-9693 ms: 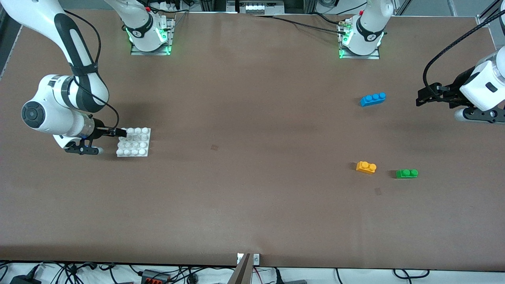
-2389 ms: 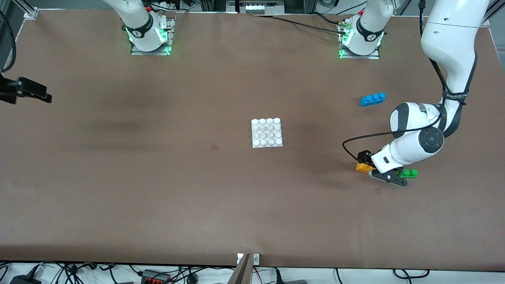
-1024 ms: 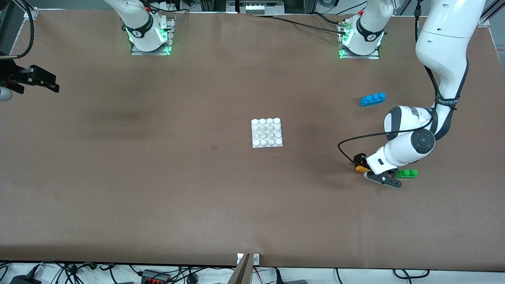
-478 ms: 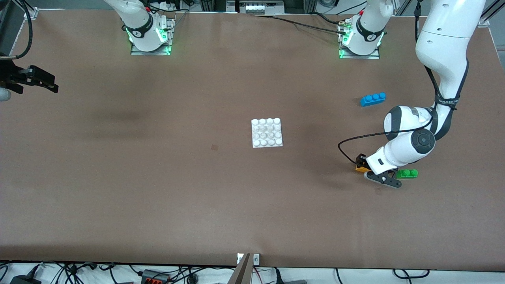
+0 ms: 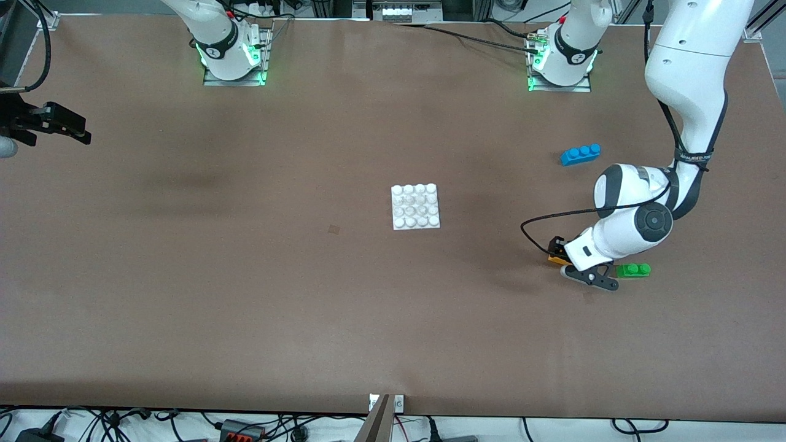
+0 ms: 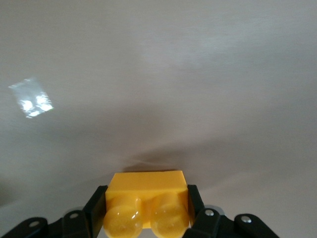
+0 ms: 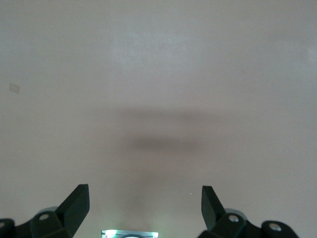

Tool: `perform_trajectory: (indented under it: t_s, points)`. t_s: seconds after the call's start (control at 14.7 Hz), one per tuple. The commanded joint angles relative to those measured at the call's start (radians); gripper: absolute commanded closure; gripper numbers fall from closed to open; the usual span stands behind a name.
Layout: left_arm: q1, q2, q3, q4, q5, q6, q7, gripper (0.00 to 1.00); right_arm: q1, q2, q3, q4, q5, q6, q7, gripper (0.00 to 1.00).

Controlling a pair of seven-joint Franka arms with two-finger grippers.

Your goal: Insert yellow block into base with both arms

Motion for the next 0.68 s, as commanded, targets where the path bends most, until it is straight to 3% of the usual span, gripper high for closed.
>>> perform_trajectory:
  t_s: [0.0,0.2,0.48,0.61]
  points:
    - [-0.007,-0.081,-0.086,0.018,0.022,-0.164,-0.147,0.47,0.006,0.003,-0.004,0.014,0.015,-0.009,0.006,0.0]
    - [-0.007,-0.111,-0.188,0.022,0.014,-0.229,-0.371,0.47,0.006,0.005,-0.004,0.014,0.015,-0.009,0.006,0.0]
    - [-0.019,-0.1,-0.301,0.024,0.012,-0.221,-0.566,0.47,0.006,0.003,-0.004,0.014,0.015,-0.009,0.006,0.0]
    - [-0.08,-0.082,-0.318,0.026,0.014,-0.186,-0.69,0.48,0.006,0.003,-0.004,0.014,0.015,-0.009,0.006,0.0]
